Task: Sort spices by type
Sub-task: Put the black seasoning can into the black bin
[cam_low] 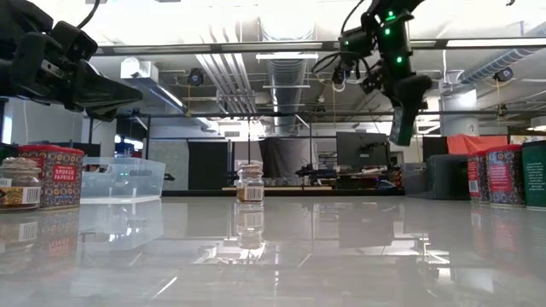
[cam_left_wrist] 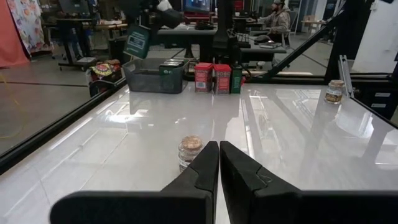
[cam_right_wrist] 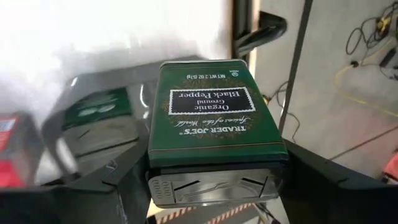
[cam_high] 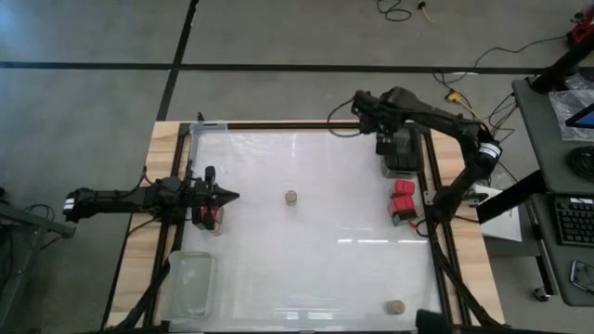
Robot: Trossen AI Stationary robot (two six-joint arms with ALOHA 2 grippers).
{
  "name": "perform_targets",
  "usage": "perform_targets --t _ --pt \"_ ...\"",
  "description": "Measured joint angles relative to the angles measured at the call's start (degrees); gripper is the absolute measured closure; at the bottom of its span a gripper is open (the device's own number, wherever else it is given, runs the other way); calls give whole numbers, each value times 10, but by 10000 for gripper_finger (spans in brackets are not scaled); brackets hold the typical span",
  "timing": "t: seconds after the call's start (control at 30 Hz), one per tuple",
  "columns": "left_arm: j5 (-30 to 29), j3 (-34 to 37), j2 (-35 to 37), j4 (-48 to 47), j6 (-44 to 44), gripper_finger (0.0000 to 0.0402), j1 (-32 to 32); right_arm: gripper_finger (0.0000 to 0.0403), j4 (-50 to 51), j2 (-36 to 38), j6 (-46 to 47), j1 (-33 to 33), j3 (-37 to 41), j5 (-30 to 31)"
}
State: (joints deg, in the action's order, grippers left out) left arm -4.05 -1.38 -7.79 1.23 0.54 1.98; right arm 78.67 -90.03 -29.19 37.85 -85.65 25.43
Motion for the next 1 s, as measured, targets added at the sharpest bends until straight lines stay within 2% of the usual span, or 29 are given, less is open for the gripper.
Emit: perform_targets --t 0.13,0.23,0.5,0.63,0.8,1.0 --pt "0 0 0 0 0 401 0 128 -3 -22 -14 37 0 -4" --pt "0 0 0 0 0 401 0 137 2 -47 -26 56 0 -9" --pt "0 0 0 0 0 401 0 136 31 -95 -40 76 -7 -21" --pt "0 0 0 0 0 401 0 126 33 -104 -41 89 -8 -25" --pt "0 0 0 0 0 401 0 140 33 -112 -40 103 -8 -53" --pt "0 0 0 0 0 401 0 132 29 -135 -46 109 -8 -63"
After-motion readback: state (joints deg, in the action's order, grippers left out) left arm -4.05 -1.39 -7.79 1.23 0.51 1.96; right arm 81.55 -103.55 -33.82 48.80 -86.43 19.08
